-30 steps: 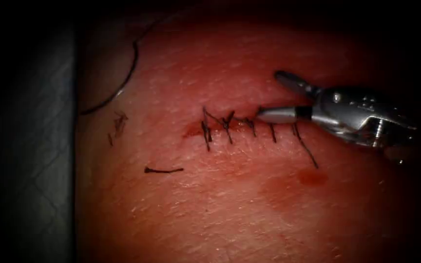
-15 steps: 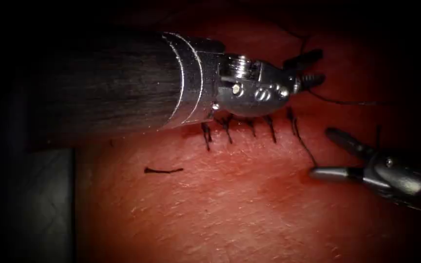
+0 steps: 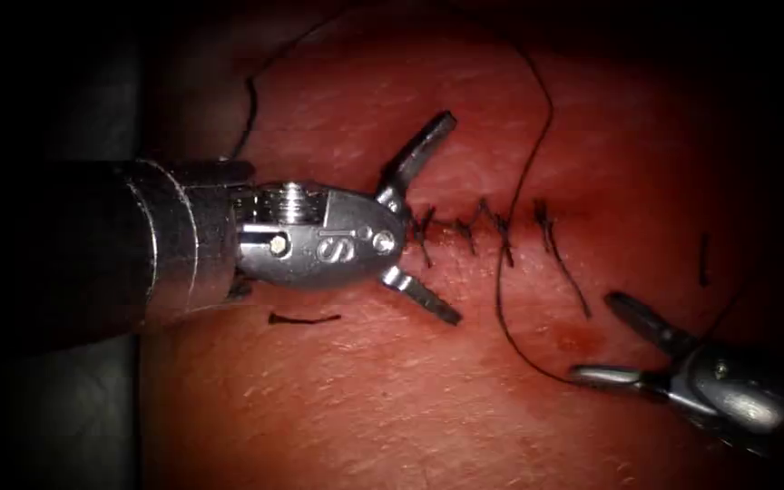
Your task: Wound Closure
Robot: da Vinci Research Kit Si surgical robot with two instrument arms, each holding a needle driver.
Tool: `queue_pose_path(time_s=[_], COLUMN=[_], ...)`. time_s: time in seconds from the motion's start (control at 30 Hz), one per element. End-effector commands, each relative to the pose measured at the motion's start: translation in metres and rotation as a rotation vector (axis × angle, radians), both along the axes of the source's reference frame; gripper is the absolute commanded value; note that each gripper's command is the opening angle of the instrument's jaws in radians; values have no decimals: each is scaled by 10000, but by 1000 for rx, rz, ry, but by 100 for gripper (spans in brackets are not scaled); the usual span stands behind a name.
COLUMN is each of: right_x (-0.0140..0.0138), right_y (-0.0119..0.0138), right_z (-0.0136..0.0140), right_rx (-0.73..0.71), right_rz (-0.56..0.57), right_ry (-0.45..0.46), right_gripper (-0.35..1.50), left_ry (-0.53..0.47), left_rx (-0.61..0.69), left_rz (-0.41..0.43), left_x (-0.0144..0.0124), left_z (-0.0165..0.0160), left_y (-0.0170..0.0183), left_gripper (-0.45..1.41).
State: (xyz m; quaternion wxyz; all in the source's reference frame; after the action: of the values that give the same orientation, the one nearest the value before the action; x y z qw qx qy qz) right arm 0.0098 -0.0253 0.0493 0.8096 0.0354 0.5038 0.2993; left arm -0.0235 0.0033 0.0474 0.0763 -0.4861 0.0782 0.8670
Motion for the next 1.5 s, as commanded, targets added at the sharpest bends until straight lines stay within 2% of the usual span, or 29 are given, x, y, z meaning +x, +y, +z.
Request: queue_pose_path(time_s=[0.03,0.17,0.27,0.4,0.47,0.6,0.67,0.77,0.87,0.97,1.07,1.2,1.4,1.5], right_x=[2,-13,-22,-31,-36,-52,-59,-64,-64,-64,-63,-62,-56,-51], right_y=[-17,-30,-49,-88,-101,-111,-111,-103,-82,-79,-87,-92,-79,-71], right_z=[-1,-12,-22,-36,-45,-66,-78,-105,-142,-164,-174,-182,-187,-187], right_rx=[15,32,66,135,139,141,142,155,140,143,171,170,164,158], right_rz=[-11,-17,-36,-104,-122,-135,-129,-120,-89,-86,-138,-137,-109,-103], right_ry=[-5,-8,-34,-84,-99,-92,-100,-112,-76,-79,-136,-132,-114,-115], right_gripper=[139,140,142,142,142,140,140,140,137,139,140,140,140,140], left_ry=[3,24,18,-42,-47,-43,-18,13,50,61,63,115,161,146], left_rx=[5,52,78,80,75,74,42,-40,-103,-112,-115,-117,-134,-168], left_rz=[29,59,44,-1,-18,-45,-55,-52,-43,-51,-52,-87,-110,-74], left_x=[3,31,31,7,-11,-54,-70,-92,-111,-119,-120,-121,-127,-135], left_z=[3,-8,-16,-27,-28,-25,-22,-13,8,22,29,38,54,56], left_y=[-9,-38,-42,-34,-30,-25,-23,-21,-29,-31,-29,-22,-22,-32], left_gripper=[124,121,113,86,86,86,84,66,51,45,40,32,32,30])
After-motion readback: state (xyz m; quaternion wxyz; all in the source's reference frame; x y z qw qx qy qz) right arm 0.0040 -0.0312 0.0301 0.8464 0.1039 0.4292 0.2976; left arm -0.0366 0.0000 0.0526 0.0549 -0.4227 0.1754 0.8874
